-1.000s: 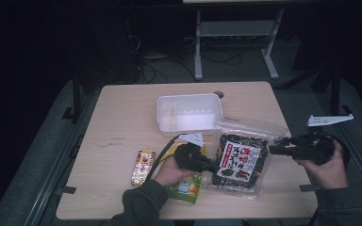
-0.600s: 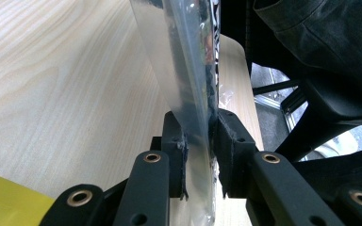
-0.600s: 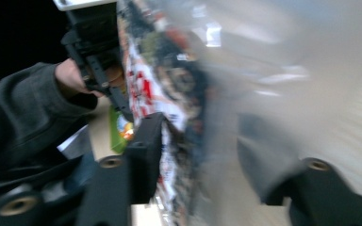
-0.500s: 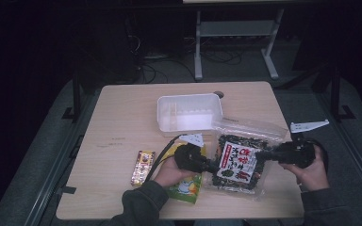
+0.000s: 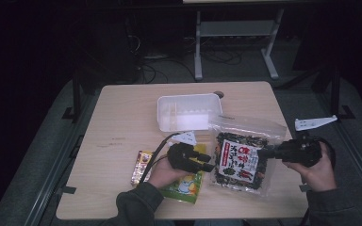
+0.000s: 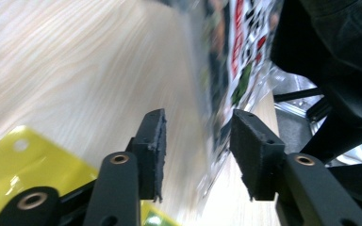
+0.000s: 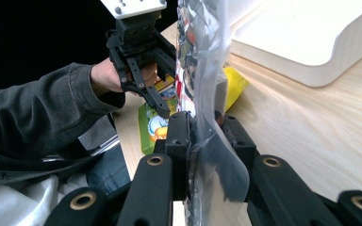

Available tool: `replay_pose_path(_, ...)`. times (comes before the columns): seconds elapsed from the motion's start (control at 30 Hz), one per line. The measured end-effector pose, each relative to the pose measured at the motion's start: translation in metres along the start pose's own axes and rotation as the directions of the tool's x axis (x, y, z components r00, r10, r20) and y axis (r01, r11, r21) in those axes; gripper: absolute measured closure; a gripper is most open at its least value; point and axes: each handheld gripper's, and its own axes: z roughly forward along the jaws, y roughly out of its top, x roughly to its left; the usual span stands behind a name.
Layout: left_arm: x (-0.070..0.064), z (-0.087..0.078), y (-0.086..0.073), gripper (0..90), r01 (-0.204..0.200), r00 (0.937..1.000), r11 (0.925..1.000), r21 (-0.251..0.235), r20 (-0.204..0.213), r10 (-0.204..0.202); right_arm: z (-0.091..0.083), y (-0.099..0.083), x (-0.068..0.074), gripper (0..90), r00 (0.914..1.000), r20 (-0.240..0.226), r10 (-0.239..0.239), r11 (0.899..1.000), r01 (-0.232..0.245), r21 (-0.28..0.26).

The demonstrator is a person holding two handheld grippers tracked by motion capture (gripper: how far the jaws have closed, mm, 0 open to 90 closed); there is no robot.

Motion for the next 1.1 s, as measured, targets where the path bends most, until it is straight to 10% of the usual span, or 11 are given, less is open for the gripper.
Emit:
replay_pose_path(0.6,-0.015,-0.048,-0.035,38.1,0.023,0.9908,0.9997,0.012,-0.134,-0.021,-0.005,0.022,0.017,75.8,0.9941,0.1,-0.041,0.995,0.049,-0.083)
replay_pose_path(1.1,-0.032,-0.086,-0.056,35.6,0.017,0.9889,0.9989,-0.043,-0.147,-0.023,0.015,0.067,0.025,75.8,0.9759,0.19,-0.107,0.986,0.129,-0.104)
